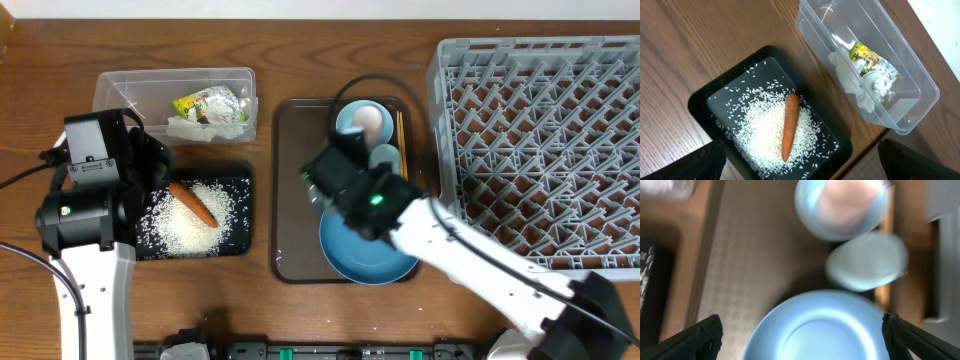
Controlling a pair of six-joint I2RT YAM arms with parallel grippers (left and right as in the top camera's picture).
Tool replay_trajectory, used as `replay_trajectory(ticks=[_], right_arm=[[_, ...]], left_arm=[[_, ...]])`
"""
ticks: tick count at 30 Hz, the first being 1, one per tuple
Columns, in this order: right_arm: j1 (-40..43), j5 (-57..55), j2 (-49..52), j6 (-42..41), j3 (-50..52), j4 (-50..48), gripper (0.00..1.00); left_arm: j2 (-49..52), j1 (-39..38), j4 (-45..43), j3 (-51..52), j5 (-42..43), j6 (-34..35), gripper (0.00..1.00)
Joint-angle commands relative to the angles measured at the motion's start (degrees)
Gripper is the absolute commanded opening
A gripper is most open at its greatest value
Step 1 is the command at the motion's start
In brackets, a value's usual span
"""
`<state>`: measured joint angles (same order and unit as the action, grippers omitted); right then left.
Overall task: Sort waste into correct bins and load items into the dishwasher rack
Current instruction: 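Grasp the light-blue cup on the brown tray with the right gripper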
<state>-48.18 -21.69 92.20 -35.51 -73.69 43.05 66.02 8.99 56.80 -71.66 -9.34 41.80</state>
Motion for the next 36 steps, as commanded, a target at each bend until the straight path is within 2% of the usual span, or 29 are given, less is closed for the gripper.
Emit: replay_trajectory(ticks=[1, 9, 17, 26, 36], right_arm=[[3.6, -2.3, -1.2, 4.9, -1.2, 0.0, 0.99], [8.2, -2.4, -0.4, 8.3, -1.1, -0.2, 0.99], [12.3, -4.8, -0.1, 8.1, -0.9, -2.2, 0.99], [12.7, -4.3, 2.3, 7.8, 3.8, -7.7, 0.99], [12.7, 0.0, 8.5, 9.0, 3.8, -8.8, 0.96]], left_arm=[[0.2, 0.4, 0.2, -0.1, -0.1, 0.1, 0.99], [0.2, 0.4, 0.2, -0.1, -0.1, 0.1, 0.99], [0.2, 0.4, 0.2, -0.1, -0.1, 0.1, 0.99], [0.2, 0.4, 0.2, -0.1, -0.1, 0.1, 0.99], [0.2, 0.4, 0.2, -0.1, -0.1, 0.1, 0.99]])
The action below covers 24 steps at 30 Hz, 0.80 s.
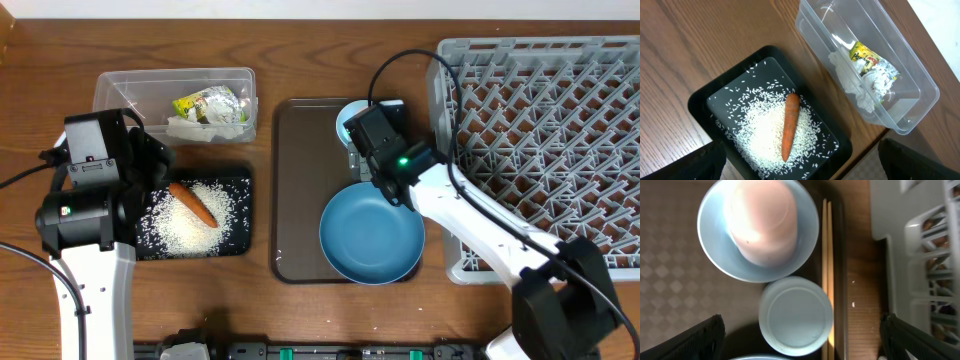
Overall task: Sort waste into correct bins and load items into the dishwasher rack
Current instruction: 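Grasp the light-blue cup on the brown tray with the right gripper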
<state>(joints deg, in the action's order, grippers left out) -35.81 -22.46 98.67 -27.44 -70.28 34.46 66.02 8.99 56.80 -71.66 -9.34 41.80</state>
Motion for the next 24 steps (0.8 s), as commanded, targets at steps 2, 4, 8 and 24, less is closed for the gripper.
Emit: replay_trajectory(ticks=[2, 4, 8, 24], right_arm=[[0.3, 2.0, 3.0, 1.0, 0.4, -0.2, 0.96], [0.6, 3.7, 3.7, 1.0, 0.4, -0.3, 0.97], [1.6, 6.0, 4.6, 1.0, 0.4, -0.4, 0.97], [5.4, 11.6, 6.0, 3.1, 0.4, -0.7, 0.92]], left_arm=[[0.2, 0.4, 0.2, -0.1, -0.1, 0.1, 0.99], [0.2, 0.4, 0.2, -0.1, -0.1, 0.1, 0.99], [0.2, 0.4, 0.2, -0.1, -0.1, 0.1, 0.99], [0.2, 0.4, 0.2, -0.1, -0.1, 0.1, 0.99]])
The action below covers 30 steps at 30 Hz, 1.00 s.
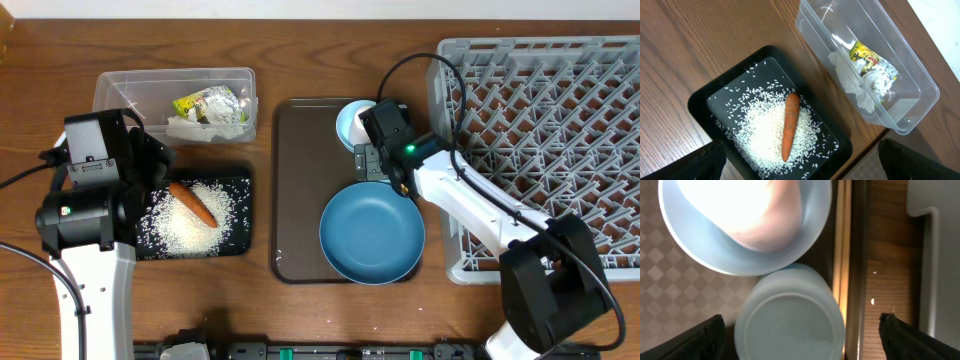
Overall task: Sort waste into correct bins and load items into the dishwasher rack
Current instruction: 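Grasp the light-blue cup on the brown tray with the right gripper, then carry the light-blue cup right over the grey dish rack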
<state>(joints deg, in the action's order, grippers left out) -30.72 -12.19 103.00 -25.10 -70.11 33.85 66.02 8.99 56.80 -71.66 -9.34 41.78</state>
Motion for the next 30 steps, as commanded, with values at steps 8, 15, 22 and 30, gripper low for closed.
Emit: replay_trajectory(ticks=[8, 15, 22, 30], right_arm=[[0.3, 2.2, 2.0, 1.0, 0.3, -0.3, 0.66], [0.4, 2.1, 1.5, 2.0, -0.5, 0.0, 0.49], [1.2, -0.5, -3.7, 3.0, -3.7, 2.4, 0.48], [6.4, -0.9, -14.1, 5.1, -4.5, 2.8, 0.51]], left_arm=[[0.2, 0.4, 0.2, -0.1, -0.1, 0.1, 0.99], [0.2, 0.4, 0.2, -0.1, -0.1, 0.1, 0.99], [0.2, 0.4, 0.2, -0.1, -0.1, 0.1, 0.99], [0.2, 0.4, 0.2, -0.1, -0.1, 0.1, 0.99]])
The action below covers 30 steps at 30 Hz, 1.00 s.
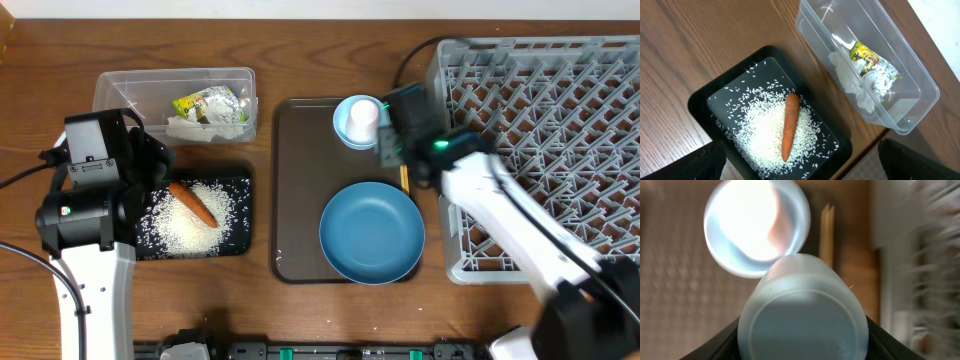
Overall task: Sort waste into correct bins and load items into the dishwasher rack
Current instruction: 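Carry the light-blue cup right over the grey dish rack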
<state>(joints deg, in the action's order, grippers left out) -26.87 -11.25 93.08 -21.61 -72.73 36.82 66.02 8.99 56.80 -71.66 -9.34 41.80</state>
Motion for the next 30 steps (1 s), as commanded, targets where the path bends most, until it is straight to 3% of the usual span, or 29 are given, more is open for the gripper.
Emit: replay_trajectory(ticks=[1, 12, 17, 30], right_arm=[[3.6, -2.5, -5.3, 1.6, -1.9, -0.2, 0.51], [20.3, -5.6, -11.5, 3.8, -1.8, 2.4, 0.51], [27.8, -6.4, -10.6, -0.3, -1.8, 6.7, 0.43], [37.8, -6.6, -10.5, -1.6, 0.7, 10.8, 0.47]], left_arm=[[0.2, 0.4, 0.2, -0.1, -0.1, 0.1, 0.99], [0.2, 0.4, 0.2, -0.1, -0.1, 0.1, 0.99], [0.2, 0.4, 0.2, -0.1, -0.1, 0.1, 0.99], [0.2, 0.4, 0.2, -0.1, -0.1, 0.1, 0.99]])
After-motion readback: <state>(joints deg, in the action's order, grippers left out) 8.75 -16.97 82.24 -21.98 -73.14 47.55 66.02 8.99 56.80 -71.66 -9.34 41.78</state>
